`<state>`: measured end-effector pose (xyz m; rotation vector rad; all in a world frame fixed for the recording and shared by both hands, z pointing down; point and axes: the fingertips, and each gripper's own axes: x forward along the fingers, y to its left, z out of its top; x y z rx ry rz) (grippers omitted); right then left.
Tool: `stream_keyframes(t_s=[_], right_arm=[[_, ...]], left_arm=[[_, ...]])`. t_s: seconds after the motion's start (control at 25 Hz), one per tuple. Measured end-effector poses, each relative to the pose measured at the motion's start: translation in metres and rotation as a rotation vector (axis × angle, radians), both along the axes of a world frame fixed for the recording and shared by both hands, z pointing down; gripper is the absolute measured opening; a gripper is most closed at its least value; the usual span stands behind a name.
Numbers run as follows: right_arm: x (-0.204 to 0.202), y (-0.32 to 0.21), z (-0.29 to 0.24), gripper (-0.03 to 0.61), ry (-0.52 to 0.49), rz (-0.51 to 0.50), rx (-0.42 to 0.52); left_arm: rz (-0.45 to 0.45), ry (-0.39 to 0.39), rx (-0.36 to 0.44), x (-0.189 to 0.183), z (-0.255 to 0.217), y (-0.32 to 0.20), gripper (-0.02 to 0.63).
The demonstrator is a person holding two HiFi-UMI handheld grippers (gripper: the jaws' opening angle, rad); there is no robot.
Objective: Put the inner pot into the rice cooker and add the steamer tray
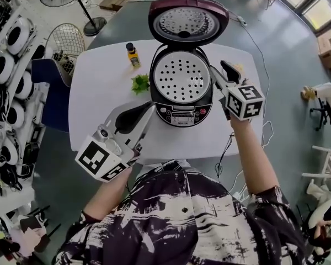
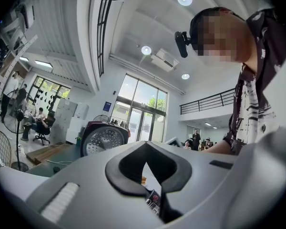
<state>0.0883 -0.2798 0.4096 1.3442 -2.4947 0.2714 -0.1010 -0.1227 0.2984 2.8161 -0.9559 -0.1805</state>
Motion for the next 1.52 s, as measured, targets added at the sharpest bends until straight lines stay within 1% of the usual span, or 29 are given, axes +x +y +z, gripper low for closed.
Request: stream_keyframes(t_s=[0.08, 0.12, 0.16, 0.24, 0.28, 0.32, 0.36, 0.48, 0.6, 0.76, 0.88, 1.24, 1.52], right_arm=[[-0.008, 0.034, -0.058, 0.129, -0.166, -0.088, 0.118], [-0.012, 0.053, -0.083, 0.121, -0.239, -0.132, 0.164], [-0.015, 0.073, -0.104, 0.096, -0.298, -0.171, 0.196], [-0.016, 0.107, -0.127, 0.069, -0.366, -0.215, 0.225], [-0.014, 0.120, -0.131, 0.037, -0.376, -0.218, 0.234], [-0.011, 0.130, -0.133, 0.030, -0.377, -0.214, 0.242], [-0.008, 0.139, -0.133, 0.000, -0.371, -0.210, 0.245], [-0.002, 0.154, -0.123, -0.003, -0.341, -0.209, 0.235], [0.004, 0.158, -0.117, -0.003, -0.321, -0.206, 0.233], [0.004, 0.164, -0.122, -0.003, -0.317, -0.238, 0.285], [0.003, 0.165, -0.126, -0.003, -0.278, -0.241, 0.325], [0.002, 0.155, -0.128, -0.003, -0.247, -0.233, 0.325], [0.003, 0.148, -0.121, -0.005, -0.252, -0.208, 0.301]], left_arm=[[0.003, -0.007, 0.008, 0.008, -0.002, -0.004, 0.005], [0.005, -0.011, 0.011, 0.013, -0.003, -0.006, 0.005], [0.007, -0.013, 0.014, 0.017, -0.004, -0.008, 0.005], [0.009, -0.017, 0.016, 0.025, -0.006, -0.011, 0.005], [0.011, -0.019, 0.018, 0.029, -0.007, -0.012, 0.005], [0.014, -0.020, 0.018, 0.033, -0.008, -0.013, 0.005], [0.017, -0.021, 0.018, 0.038, -0.009, -0.014, 0.005], [0.030, -0.021, 0.011, 0.050, -0.009, -0.013, 0.005], [0.040, -0.020, 0.002, 0.061, -0.008, -0.011, 0.005], [0.040, -0.023, -0.007, 0.071, -0.007, -0.011, 0.005], [0.034, -0.035, -0.004, 0.076, -0.008, -0.008, 0.005], [0.010, -0.049, 0.002, 0.073, -0.011, -0.005, 0.005], [-0.001, -0.051, 0.000, 0.066, -0.008, -0.002, 0.005]])
